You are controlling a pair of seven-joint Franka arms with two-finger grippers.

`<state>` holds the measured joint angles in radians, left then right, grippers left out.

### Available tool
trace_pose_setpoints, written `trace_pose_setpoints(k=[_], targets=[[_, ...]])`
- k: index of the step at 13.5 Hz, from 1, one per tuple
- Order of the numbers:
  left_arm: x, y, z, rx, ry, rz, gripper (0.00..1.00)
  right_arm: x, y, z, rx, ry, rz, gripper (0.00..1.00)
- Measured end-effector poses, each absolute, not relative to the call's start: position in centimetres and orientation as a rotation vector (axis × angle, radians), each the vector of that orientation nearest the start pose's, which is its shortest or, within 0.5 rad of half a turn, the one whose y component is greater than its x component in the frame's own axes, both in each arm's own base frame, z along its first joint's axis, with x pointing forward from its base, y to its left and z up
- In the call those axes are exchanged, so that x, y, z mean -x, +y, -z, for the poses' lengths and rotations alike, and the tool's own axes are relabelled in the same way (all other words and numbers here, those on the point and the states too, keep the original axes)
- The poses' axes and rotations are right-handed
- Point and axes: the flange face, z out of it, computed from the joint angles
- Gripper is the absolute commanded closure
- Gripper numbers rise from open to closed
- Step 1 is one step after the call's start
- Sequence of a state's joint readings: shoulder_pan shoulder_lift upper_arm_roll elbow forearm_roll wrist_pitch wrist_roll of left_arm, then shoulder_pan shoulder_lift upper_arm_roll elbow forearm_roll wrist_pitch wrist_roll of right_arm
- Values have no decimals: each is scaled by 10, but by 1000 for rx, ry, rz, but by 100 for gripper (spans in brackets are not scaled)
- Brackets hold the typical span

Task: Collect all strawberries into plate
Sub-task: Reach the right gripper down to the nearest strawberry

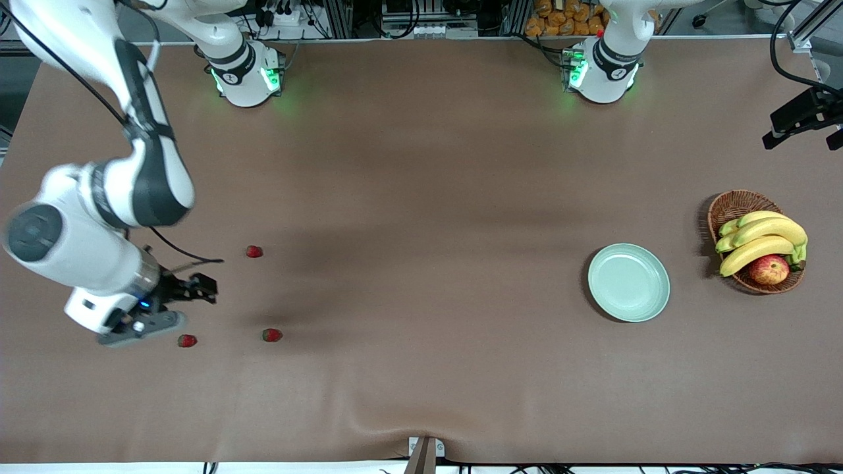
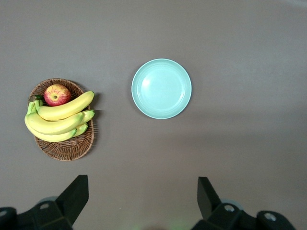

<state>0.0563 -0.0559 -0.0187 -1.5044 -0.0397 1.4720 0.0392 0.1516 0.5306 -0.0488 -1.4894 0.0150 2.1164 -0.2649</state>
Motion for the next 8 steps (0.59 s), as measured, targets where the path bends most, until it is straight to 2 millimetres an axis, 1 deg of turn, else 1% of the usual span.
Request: trace_pose_setpoints(k=[2, 4, 6, 8], targets=[[-527, 16, -673, 3179, 1, 25, 0, -717, 93, -333, 3069, -779, 211, 0], [-529, 22, -669, 3180, -17, 18, 0, -721, 111, -306, 3020, -984, 255, 0], [-531, 24, -666, 3180, -23, 22, 0, -721, 120, -294, 2978, -1123, 250, 0], [-533, 23, -664, 3179, -19, 31, 0, -720, 121, -293, 2942, -1229, 245, 0]])
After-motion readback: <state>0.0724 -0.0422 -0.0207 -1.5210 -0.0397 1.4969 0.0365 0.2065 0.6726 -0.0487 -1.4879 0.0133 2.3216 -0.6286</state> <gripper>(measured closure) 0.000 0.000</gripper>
